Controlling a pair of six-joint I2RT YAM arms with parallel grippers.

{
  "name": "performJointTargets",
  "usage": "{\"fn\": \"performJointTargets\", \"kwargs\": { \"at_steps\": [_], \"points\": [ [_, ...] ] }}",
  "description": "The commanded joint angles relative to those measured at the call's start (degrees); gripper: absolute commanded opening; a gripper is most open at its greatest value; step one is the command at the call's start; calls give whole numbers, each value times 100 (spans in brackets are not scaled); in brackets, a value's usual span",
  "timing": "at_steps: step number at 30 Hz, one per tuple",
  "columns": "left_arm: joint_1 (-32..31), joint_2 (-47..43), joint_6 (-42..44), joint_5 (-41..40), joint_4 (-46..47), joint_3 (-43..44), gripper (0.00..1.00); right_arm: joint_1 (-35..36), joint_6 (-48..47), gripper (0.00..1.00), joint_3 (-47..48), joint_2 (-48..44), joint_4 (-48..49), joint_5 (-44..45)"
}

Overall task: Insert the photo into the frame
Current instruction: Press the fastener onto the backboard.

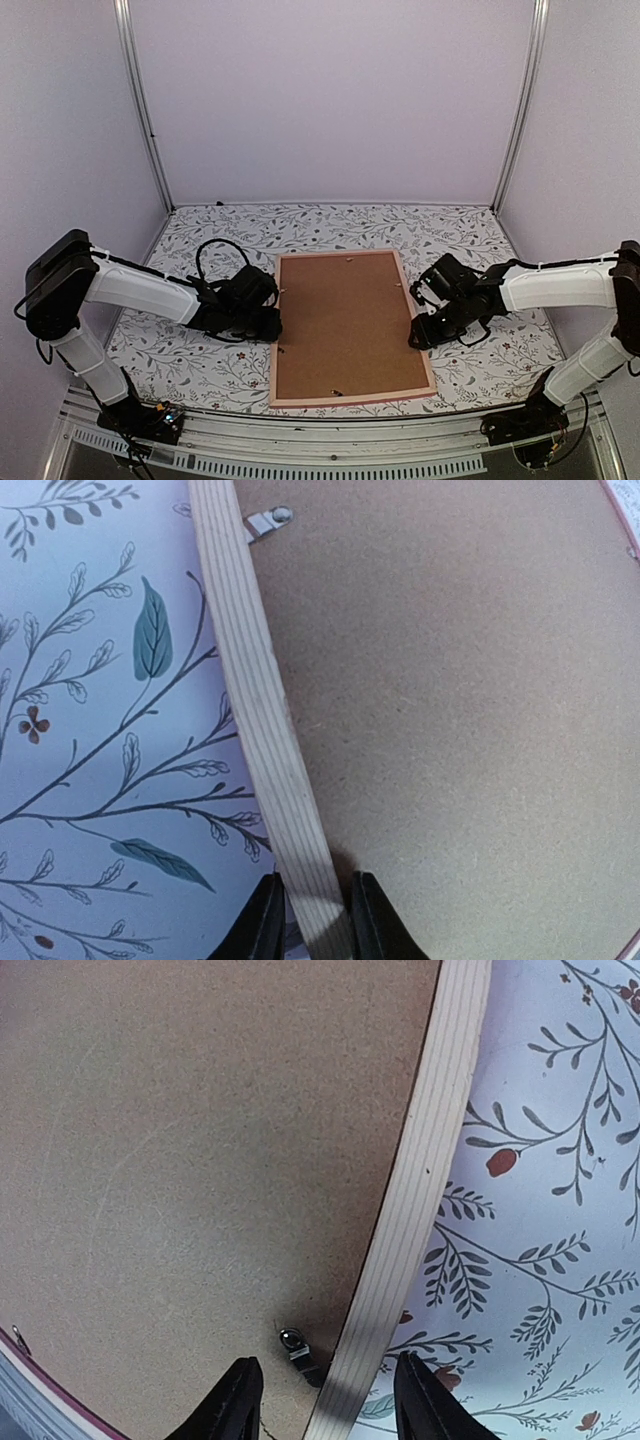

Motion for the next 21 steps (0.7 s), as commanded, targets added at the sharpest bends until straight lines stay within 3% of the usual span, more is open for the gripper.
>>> {"fn": "performJointTargets", "kwargs": {
  "at_steps": [1,9,15,21],
  "points": [
    [8,50,96,162,-48,-111,24,-27,-198,48,145,205,-48,-47],
    [6,89,93,183,-21,-112,24,-24,-299,42,101,266,-50,-24],
    [13,107,101,196,-8,-99,24,-24,-266,29,70,266,-39,128],
    [17,134,111,208,-1,-86,24,-25,-324,22,70,284,15,134]
  ]
}}
